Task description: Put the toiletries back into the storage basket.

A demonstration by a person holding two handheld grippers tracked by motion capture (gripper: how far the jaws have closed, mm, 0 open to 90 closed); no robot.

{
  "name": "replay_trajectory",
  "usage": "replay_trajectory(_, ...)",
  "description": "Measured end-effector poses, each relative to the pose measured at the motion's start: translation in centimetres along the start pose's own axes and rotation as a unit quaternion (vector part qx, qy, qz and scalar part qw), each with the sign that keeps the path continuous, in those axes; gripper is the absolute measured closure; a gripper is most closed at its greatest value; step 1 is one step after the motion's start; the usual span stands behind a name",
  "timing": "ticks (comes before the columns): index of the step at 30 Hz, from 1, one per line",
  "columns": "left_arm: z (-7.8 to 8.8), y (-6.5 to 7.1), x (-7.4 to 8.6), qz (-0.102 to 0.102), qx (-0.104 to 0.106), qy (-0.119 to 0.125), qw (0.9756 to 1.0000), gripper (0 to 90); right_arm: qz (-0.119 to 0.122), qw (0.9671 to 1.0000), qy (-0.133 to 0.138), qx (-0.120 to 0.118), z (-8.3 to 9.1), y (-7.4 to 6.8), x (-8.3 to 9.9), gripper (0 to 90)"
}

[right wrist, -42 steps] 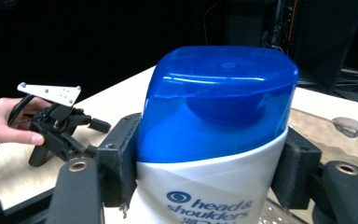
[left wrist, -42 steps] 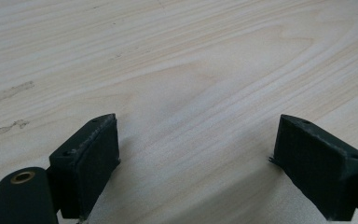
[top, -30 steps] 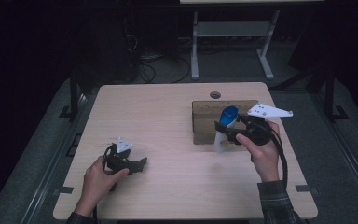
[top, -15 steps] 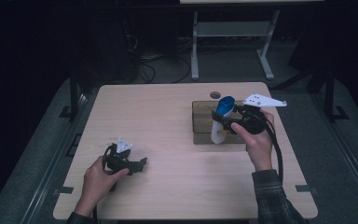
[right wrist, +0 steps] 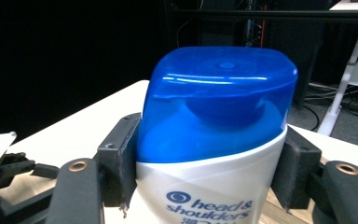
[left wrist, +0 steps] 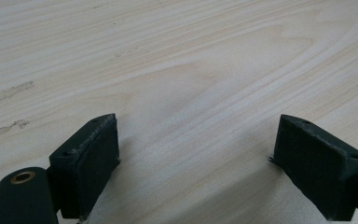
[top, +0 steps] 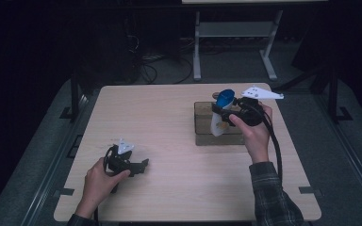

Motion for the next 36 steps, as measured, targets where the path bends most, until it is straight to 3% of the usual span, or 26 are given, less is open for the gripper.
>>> replay_trajectory(14, 0.0, 0.0, 0.0, 0.000, 0.001, 0.002, 1.0000, 12.9, -0.001, 0.9999, -0.004, 0.010, -2.4, 0.3, 0.1, 34.9)
replay_trajectory(27, 0.0, 0.0, 0.0, -0.001, 0.001, 0.002, 1.0000, 12.9, -0.008, 0.9995, -0.029, 0.010, -4.9, 0.6, 1.4, 34.9)
replay_trajectory(36, 0.0, 0.0, 0.0, -0.001, 0.001, 0.002, 1.0000, 12.9, -0.012, 0.9992, -0.038, 0.008, -5.5, 0.7, 2.3, 34.9)
Point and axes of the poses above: each handheld gripper's, and its own axes: z roughly backward along the jaws, x roughly out of its underside, y roughly to its right, the point moved 2 cm from there along -z, roughly forward along the jaws, and after that the axes turned 3 degrees about -z, right-handed, at the moved point
